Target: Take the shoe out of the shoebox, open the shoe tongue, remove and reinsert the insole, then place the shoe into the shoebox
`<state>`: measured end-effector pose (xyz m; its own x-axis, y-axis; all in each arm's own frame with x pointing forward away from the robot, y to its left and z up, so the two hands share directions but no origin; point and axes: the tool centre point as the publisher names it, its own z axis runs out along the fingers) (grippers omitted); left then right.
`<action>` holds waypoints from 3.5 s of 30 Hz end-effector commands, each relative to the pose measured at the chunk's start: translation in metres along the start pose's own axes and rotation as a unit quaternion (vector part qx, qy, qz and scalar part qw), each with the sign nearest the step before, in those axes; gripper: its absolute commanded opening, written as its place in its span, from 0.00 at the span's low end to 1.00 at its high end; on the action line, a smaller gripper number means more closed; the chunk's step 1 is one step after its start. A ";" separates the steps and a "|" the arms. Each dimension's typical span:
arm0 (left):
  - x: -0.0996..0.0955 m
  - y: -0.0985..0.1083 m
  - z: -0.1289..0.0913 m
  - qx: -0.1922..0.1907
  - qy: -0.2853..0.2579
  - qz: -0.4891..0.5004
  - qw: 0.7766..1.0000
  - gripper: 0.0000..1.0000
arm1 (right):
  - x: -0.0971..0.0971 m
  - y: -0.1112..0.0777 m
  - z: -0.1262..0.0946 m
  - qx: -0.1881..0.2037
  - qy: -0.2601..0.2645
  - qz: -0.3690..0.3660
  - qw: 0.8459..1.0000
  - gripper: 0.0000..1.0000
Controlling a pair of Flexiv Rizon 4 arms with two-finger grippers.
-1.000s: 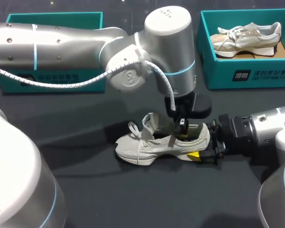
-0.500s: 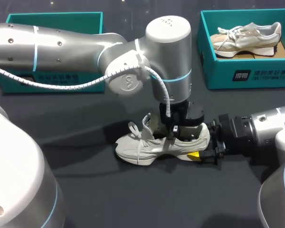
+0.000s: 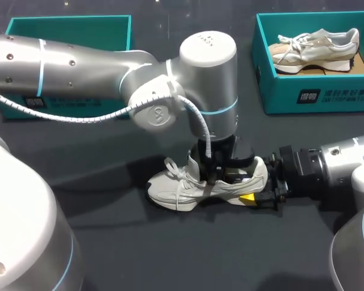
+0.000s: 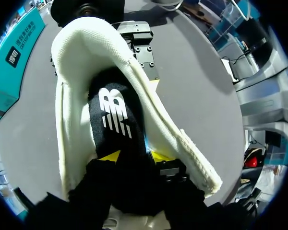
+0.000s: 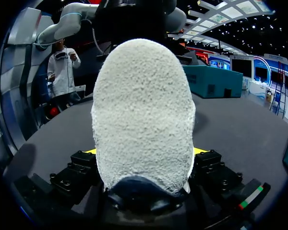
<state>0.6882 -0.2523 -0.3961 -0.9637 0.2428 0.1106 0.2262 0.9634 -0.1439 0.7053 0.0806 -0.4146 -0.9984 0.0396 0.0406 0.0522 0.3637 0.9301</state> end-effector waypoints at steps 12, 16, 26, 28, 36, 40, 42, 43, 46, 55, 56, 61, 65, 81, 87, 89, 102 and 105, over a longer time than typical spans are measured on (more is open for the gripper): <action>-0.014 -0.005 0.039 -0.029 -0.113 -0.030 0.993 0.35 | 0.001 0.000 0.000 0.001 -0.001 0.000 1.000 0.00; -0.024 -0.002 0.039 -0.038 -0.126 -0.048 0.990 0.28 | 0.001 0.000 0.000 0.001 -0.001 0.000 1.000 0.00; -0.035 0.006 0.022 -0.009 -0.112 -0.075 0.991 0.00 | 0.001 0.000 0.000 0.001 -0.001 0.000 1.000 0.00; -0.034 0.009 0.018 0.004 -0.107 -0.077 0.991 0.00 | 0.001 0.000 0.000 0.001 -0.001 0.000 1.000 0.00; -0.027 0.020 0.003 0.062 -0.085 -0.084 0.991 0.00 | 0.001 0.000 0.000 0.001 -0.001 0.000 1.000 0.00; -0.025 0.025 -0.006 0.089 -0.078 -0.087 0.989 0.00 | 0.001 0.000 0.000 0.001 -0.001 0.000 1.000 0.00; -0.023 0.026 -0.009 0.108 -0.066 -0.085 0.988 0.00 | 0.001 0.000 0.000 0.001 -0.001 0.000 1.000 0.00; -0.023 0.026 -0.011 0.113 -0.065 -0.084 0.988 0.00 | 0.001 0.000 0.000 0.001 -0.001 0.000 1.000 0.00; -0.018 0.026 -0.017 0.133 -0.057 -0.078 0.986 0.00 | 0.001 0.000 0.000 0.001 -0.001 0.000 1.000 0.00; -0.009 0.031 -0.027 0.185 -0.064 -0.078 0.978 0.00 | 0.001 0.000 0.000 0.001 -0.001 0.000 1.000 0.00; -0.009 0.032 -0.028 0.191 -0.064 -0.078 0.976 0.00 | 0.001 0.000 0.000 0.001 -0.001 0.000 1.000 0.00; -0.006 0.038 -0.033 0.223 -0.067 -0.078 0.969 0.00 | 0.001 0.000 0.000 0.001 -0.001 0.000 1.000 0.00; -0.010 0.031 -0.042 0.235 -0.072 -0.078 0.966 0.00 | 0.001 0.000 0.000 0.001 -0.001 0.000 1.000 0.00; -0.029 -0.025 -0.071 0.235 -0.115 -0.056 0.964 0.00 | 0.001 0.000 0.000 0.001 -0.001 0.000 1.000 0.00; -0.028 -0.034 -0.065 0.219 -0.123 -0.057 0.966 0.33 | 0.001 0.000 0.000 0.001 -0.001 0.000 1.000 0.00; -0.025 -0.035 -0.065 0.218 -0.128 -0.056 0.966 0.47 | 0.001 0.000 0.000 0.001 -0.001 0.000 1.000 0.00; -0.015 -0.042 -0.067 0.257 -0.172 -0.058 0.949 0.76 | 0.001 0.000 0.000 0.001 -0.001 0.000 1.000 0.00; -0.014 -0.047 -0.068 0.264 -0.180 -0.057 0.946 0.74 | 0.001 0.000 0.000 0.001 -0.001 0.000 1.000 0.00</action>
<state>0.7037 -0.2929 -0.3193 -0.9856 0.0000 -0.1692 0.1068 0.7755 -0.6222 0.7070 0.0802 -0.4144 -0.9984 0.0398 0.0401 0.0519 0.3632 0.9303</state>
